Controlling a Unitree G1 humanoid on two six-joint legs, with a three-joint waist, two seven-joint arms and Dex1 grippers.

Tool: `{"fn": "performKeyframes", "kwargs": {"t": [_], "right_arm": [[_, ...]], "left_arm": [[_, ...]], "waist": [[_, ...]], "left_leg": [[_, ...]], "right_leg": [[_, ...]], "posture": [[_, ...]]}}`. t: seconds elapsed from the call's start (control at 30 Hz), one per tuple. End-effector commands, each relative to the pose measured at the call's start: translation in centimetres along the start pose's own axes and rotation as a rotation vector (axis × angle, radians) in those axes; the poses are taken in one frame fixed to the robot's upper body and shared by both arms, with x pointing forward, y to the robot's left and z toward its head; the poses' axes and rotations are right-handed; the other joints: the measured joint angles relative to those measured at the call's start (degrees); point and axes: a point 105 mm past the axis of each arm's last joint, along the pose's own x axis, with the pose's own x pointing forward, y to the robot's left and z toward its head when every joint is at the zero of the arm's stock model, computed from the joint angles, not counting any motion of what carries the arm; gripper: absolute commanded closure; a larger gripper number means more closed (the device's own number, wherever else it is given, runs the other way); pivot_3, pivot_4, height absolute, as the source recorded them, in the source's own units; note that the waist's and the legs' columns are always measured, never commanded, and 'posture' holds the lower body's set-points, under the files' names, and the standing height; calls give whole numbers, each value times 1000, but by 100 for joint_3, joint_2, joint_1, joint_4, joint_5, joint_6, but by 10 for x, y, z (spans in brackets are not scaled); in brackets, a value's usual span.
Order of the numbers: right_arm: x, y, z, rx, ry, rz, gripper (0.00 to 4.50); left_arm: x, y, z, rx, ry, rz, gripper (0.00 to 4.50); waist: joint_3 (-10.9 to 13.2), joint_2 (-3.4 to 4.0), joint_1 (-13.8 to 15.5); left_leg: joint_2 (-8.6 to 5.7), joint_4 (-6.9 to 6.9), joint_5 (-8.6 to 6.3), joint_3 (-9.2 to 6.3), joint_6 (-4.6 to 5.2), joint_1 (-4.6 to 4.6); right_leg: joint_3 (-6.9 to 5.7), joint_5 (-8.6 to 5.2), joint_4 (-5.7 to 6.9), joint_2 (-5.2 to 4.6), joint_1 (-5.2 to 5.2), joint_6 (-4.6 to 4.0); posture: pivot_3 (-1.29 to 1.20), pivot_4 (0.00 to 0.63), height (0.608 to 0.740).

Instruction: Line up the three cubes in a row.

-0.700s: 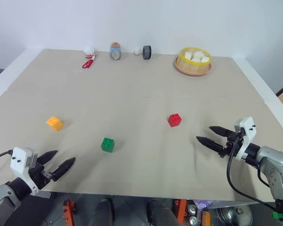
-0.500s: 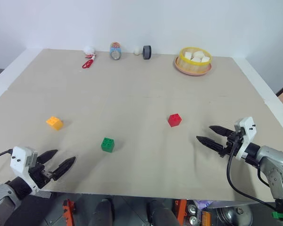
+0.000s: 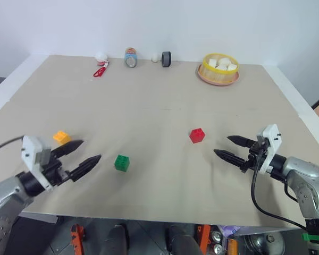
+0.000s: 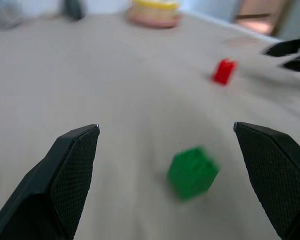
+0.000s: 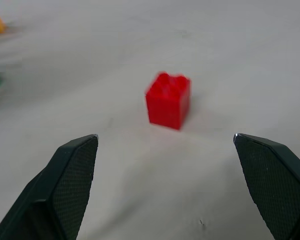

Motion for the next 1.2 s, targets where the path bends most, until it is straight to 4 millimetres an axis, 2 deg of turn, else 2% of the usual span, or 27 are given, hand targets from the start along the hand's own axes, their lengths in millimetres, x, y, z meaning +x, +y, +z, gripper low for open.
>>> {"fn": "performKeyframes", "kwargs": {"t": [0.03,0.23,0.33,0.43,0.63,0.77,1.07,1.2], "right_arm": [[7,-5,0,-41,-8,-24,0],[17,-25,-11,-94,13,-174,0],[21,-24,-12,-94,2,-216,0],[27,-12,-16,-62,-11,-214,0],[34,25,-27,-5,-4,-129,0],[40,34,-31,-6,9,-120,0],[49,15,-24,-9,-16,-239,0],[54,13,-20,-9,-27,-241,0]], "left_arm": [[19,-17,10,55,0,-141,51],[46,-28,13,108,-1,-279,51],[55,-34,7,133,25,-332,51],[61,-37,2,147,47,-366,51],[70,-36,0,158,47,-393,51],[73,-35,0,152,38,-403,51],[76,-37,2,142,11,-403,51],[76,-38,2,138,5,-399,51]], "waist": [[0,0,0],[1,2,-1],[1,2,-1],[1,2,0],[1,2,1],[1,2,-5],[0,2,0],[1,2,-1]], "left_leg": [[0,0,1,2,1,-1],[2,-13,0,-1,2,-5],[2,-13,0,-7,2,-5],[3,-13,0,-8,2,-5],[4,-9,1,-18,3,-6],[4,-2,3,-17,4,-5],[7,-1,9,-17,7,-3],[7,-3,9,-17,7,-4]], "right_leg": [[0,1,0,0,3,2],[0,-3,2,8,-4,7],[0,-1,6,13,-1,19],[2,5,8,14,-1,32],[2,-5,11,20,3,13],[2,0,11,19,6,14],[1,8,12,21,5,11],[2,7,13,22,5,12]], "posture": [[0,150,740],[0,150,740],[0,150,740],[0,150,740],[0,150,740],[0,150,740],[0,150,740],[0,150,740]]}}
